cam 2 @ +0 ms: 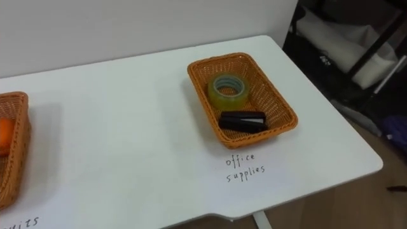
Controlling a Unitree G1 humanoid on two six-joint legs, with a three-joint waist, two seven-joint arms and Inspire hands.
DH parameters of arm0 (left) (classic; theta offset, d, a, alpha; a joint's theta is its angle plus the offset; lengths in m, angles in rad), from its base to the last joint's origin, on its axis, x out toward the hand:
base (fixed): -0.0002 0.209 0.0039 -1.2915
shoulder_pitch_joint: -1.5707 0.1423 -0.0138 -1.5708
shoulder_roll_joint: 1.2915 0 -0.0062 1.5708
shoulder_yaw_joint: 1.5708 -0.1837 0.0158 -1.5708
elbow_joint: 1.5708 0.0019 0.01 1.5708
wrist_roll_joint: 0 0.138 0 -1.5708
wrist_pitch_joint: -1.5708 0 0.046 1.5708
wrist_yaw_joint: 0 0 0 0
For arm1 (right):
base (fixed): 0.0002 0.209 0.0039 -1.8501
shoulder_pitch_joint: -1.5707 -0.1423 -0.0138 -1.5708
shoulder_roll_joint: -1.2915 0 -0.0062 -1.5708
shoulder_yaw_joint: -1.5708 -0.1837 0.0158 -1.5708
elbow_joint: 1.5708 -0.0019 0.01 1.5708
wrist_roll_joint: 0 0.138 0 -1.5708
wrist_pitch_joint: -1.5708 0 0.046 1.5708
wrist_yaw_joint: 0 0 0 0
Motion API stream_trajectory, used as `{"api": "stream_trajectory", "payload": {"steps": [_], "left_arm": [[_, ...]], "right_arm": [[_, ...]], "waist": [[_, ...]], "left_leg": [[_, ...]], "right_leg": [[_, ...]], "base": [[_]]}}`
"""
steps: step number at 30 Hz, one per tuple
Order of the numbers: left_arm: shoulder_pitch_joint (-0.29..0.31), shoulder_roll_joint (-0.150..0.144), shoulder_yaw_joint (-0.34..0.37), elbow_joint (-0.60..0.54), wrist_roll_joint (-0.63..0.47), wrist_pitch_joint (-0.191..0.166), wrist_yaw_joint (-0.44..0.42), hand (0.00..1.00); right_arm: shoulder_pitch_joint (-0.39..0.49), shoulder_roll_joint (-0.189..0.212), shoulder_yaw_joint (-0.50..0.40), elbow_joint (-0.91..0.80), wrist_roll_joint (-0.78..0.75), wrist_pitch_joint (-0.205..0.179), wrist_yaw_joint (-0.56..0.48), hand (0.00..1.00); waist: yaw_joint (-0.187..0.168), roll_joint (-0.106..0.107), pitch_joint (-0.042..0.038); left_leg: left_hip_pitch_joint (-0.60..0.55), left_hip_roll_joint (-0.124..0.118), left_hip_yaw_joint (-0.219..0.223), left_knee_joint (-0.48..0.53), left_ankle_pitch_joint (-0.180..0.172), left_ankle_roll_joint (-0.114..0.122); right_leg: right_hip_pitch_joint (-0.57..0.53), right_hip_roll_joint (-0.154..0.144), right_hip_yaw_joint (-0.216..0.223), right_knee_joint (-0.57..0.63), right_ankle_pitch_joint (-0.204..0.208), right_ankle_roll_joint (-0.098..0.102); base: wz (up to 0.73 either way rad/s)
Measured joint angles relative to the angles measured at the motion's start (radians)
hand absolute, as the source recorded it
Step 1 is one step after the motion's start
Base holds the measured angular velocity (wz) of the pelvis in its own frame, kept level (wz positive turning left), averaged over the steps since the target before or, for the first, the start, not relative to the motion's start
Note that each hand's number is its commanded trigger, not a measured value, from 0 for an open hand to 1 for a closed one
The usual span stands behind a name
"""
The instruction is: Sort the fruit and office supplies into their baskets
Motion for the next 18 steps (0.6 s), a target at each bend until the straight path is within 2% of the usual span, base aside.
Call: {"api": "stream_trajectory", "payload": {"steps": [2, 3, 4, 7, 11, 13, 18], "left_arm": [[-0.005, -0.002, -0.008, 0.015, 0.007, 0.0, -0.011, 0.0], [-0.016, -0.003, -0.014, 0.042, 0.008, 0.001, -0.017, 0.0], [-0.024, -0.003, -0.029, 0.058, 0.008, 0.004, -0.016, 0.0], [-0.028, -0.002, -0.078, 0.075, 0.022, 0.006, -0.014, 0.0], [-0.027, -0.003, -0.108, 0.079, 0.039, 0.007, -0.006, 0.0], [-0.032, -0.002, -0.128, 0.079, 0.035, 0.006, 0.007, 0.0], [-0.057, -0.01, -0.145, 0.131, 0.032, -0.011, 0.028, 0.0]], "right_arm": [[-0.002, 0.0, 0.089, 0.052, -0.048, 0.021, 0.076, 0.0], [-0.005, 0.0, 0.153, 0.062, -0.107, 0.039, 0.125, 0.0], [-0.019, -0.001, 0.225, 0.074, -0.181, 0.051, 0.176, 0.0], [-0.081, -0.001, 0.341, 0.094, -0.343, 0.071, 0.294, 0.0], [-0.151, 0.001, 0.463, 0.087, -0.52, 0.077, 0.401, 0.0], [-0.171, 0.002, 0.518, 0.081, -0.577, 0.076, 0.422, 0.0], [-0.187, 0.005, 0.567, 0.078, -0.651, 0.056, 0.449, 0.0]], "waist": [[0.021, 0.001, 0.0011], [0.044, 0.004, 0.002], [0.059, 0.006, 0.0025], [0.082, 0.013, 0.0036], [0.119, 0.024, 0.0091], [0.125, 0.025, 0.01], [0.148, 0.029, 0.0132]], "left_leg": [[0.006, -0.001, 0.001, 0.0, -0.001, 0.001], [0.012, -0.001, 0.008, 0.0, -0.002, 0.001], [0.014, -0.001, 0.009, 0.001, -0.002, 0.001], [0.013, -0.002, 0.007, 0.003, -0.002, 0.002], [0.012, -0.001, 0.0, 0.002, -0.002, 0.002], [0.011, -0.003, -0.014, 0.002, -0.002, 0.001], [0.01, -0.003, -0.034, 0.001, -0.003, 0.001]], "right_leg": [[-0.002, -0.003, -0.001, 0.0, -0.003, 0.002], [-0.002, -0.001, 0.002, 0.002, -0.004, 0.001], [0.0, 0.001, 0.007, 0.0, -0.003, 0.002], [0.0, 0.0, 0.006, -0.002, -0.002, 0.003], [0.001, -0.002, -0.016, -0.002, -0.002, 0.002], [0.005, -0.003, -0.028, -0.003, -0.002, 0.002], [0.022, -0.003, -0.049, -0.021, -0.002, 0.002]], "base": [[-0.05], [-0.12], [-0.11], [0.0], [0.05], [0.2], [0.14]]}}
